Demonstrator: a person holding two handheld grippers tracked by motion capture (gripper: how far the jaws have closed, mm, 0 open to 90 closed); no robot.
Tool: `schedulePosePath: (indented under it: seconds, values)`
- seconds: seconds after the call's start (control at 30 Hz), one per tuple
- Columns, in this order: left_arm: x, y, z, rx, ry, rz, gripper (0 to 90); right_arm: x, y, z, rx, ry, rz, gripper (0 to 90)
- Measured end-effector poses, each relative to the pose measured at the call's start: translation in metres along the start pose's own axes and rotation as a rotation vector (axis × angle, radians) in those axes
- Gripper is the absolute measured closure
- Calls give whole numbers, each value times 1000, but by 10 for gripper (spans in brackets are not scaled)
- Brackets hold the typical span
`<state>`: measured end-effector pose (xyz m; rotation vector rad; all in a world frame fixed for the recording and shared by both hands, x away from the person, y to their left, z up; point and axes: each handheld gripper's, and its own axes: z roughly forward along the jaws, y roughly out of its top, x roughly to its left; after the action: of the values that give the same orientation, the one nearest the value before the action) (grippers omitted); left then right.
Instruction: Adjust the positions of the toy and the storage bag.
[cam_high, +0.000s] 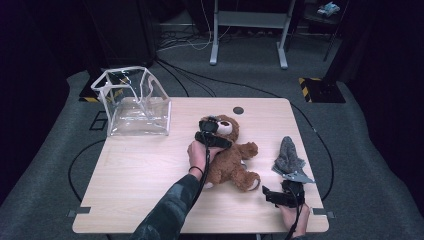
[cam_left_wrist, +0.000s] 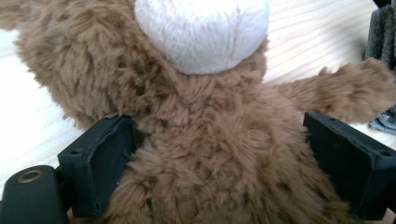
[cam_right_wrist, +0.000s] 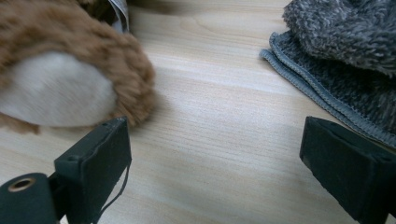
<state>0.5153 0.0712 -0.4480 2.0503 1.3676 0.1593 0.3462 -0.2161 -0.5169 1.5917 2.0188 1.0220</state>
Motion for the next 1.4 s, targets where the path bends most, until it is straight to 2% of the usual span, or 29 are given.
schedulePosePath:
  seconds: [0.07, 0.27, 0.4, 0.47, 0.5, 0.73, 0.83, 0.9, 0.93, 1.0, 1.07, 1.1, 1.17, 1.2, 1.27, 1.3, 1.37, 1.4]
  values:
    - [7, -3, 0, -7, -17, -29, 90, 0, 0, 0, 3, -3, -5, 81]
    - [12, -3, -3, -6, -18, -39, 78, 0, -1, 1, 5, -9, -4, 80]
    - [10, 5, -2, -2, 9, -34, 76, 2, -2, 5, 21, -21, -30, 78]
    - [11, 9, 1, 9, 14, -44, 75, 3, -3, 7, 25, -25, -45, 76]
    - [10, 11, 3, 2, 18, -61, 75, 4, -3, 8, 31, -34, -43, 74]
    - [1, 15, 16, 11, 91, -34, 68, 13, -4, 14, 47, -84, -109, 48]
    - [3, 15, 23, 41, 106, -27, 62, 13, -5, 14, 42, -86, -116, 49]
    - [6, 13, 29, 73, 106, -42, 64, 13, -5, 14, 36, -86, -107, 49]
    - [8, 11, 32, 89, 84, -58, 70, 14, -6, 15, 31, -91, -103, 50]
    - [11, 6, 37, 91, 63, -96, 96, 14, -6, 15, 28, -91, -101, 50]
    - [12, 3, 39, 94, 43, -96, 132, 13, -6, 14, 35, -87, -117, 50]
    - [13, 2, 38, 91, 36, -80, 158, 13, -7, 14, 32, -88, -116, 52]
    - [13, 2, 37, 87, 25, -74, 246, 13, -7, 14, 30, -89, -112, 53]
    - [15, 2, 35, 92, 17, -58, 287, 14, -7, 13, 31, -90, -111, 53]
    - [16, 1, 34, 72, 11, -61, 362, 13, -7, 14, 29, -87, -116, 53]
    - [17, -1, 33, 58, 10, -44, 391, 13, -7, 14, 31, -86, -121, 53]
    - [17, -3, 32, 36, 6, -36, 417, 13, -7, 14, 30, -85, -119, 53]
    - [17, -5, 32, 9, 4, -54, 424, 13, -7, 14, 30, -85, -119, 53]
